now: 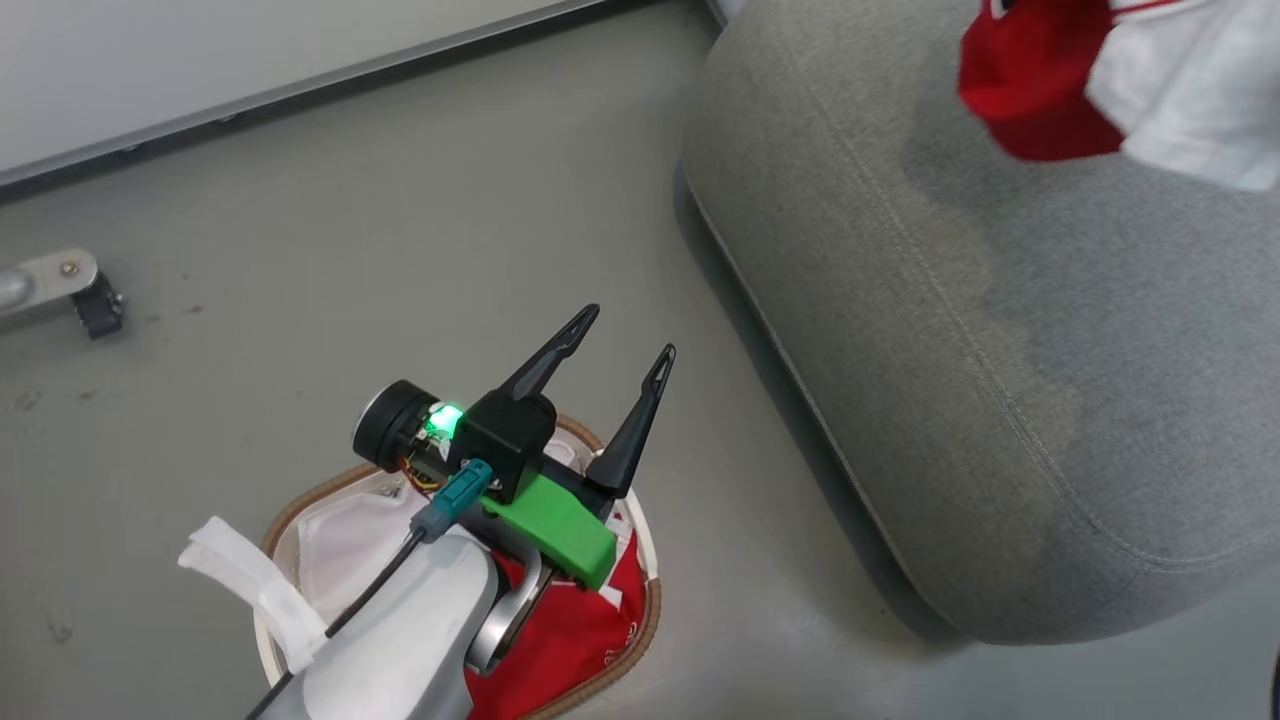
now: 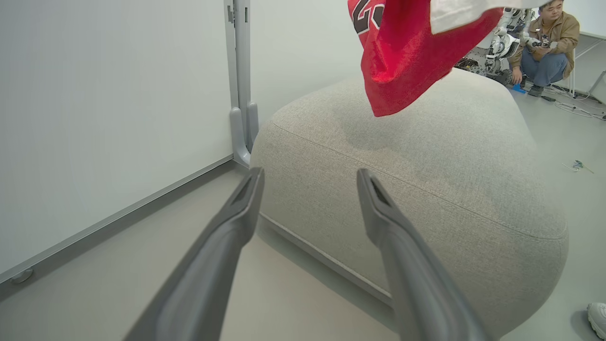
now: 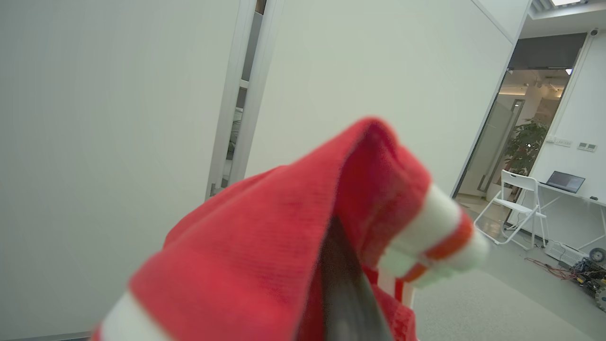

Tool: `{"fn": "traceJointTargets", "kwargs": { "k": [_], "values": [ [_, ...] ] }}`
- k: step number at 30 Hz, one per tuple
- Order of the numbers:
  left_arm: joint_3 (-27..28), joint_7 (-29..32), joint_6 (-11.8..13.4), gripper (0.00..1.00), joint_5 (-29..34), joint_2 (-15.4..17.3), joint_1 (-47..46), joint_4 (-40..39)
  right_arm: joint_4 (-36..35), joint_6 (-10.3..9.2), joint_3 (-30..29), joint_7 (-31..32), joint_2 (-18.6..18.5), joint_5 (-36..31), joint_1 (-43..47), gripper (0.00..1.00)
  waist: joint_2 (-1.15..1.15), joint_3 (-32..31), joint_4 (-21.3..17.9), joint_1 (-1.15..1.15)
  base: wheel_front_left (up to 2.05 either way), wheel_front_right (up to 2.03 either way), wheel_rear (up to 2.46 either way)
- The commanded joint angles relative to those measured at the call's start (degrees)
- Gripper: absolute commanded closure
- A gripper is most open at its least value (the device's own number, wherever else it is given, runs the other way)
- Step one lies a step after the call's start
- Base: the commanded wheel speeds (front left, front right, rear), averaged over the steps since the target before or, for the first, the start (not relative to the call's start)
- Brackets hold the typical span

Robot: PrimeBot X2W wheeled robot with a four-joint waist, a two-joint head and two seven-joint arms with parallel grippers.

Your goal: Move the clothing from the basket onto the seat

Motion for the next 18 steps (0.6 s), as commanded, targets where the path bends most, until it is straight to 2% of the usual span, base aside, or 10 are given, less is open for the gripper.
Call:
{"fn": "traceJointTargets", "kwargs": {
  "k": [1, 4, 8, 18],
  "values": [
    [-0.15, 0.41, -0.44, 0.00, 0.63, 0.28, -1.66, -0.61, 2.27, -0.08, -0.84, -0.29, -1.98, -0.09, -2.72, 1.00, -0.01, 5.93, 6.10, -0.01, 0.00, 0.00, 0.00],
    [-0.81, 0.98, -0.58, 0.00, 1.15, 0.07, -3.24, -2.01, 8.25, -0.08, -2.34, -0.29, -7.32, -0.64, -7.43, 1.00, -0.01, 8.78, 9.59, -0.01, 0.00, 0.00, 0.00],
    [-0.80, 1.47, 0.14, 0.00, 1.76, -0.01, -4.60, -4.18, 13.54, -0.08, -2.54, -0.29, -10.34, -0.30, -10.11, 1.00, -0.01, 12.14, 12.35, -0.01, 0.00, 0.00, 0.00],
    [-0.27, 2.16, 1.55, 0.00, 1.66, 1.35, -4.34, -7.01, 23.06, -0.08, -0.87, -0.29, -7.63, 0.01, -8.03, 1.00, -0.01, 16.98, 12.79, -0.01, 0.00, 0.00, 0.00]
  ]
}}
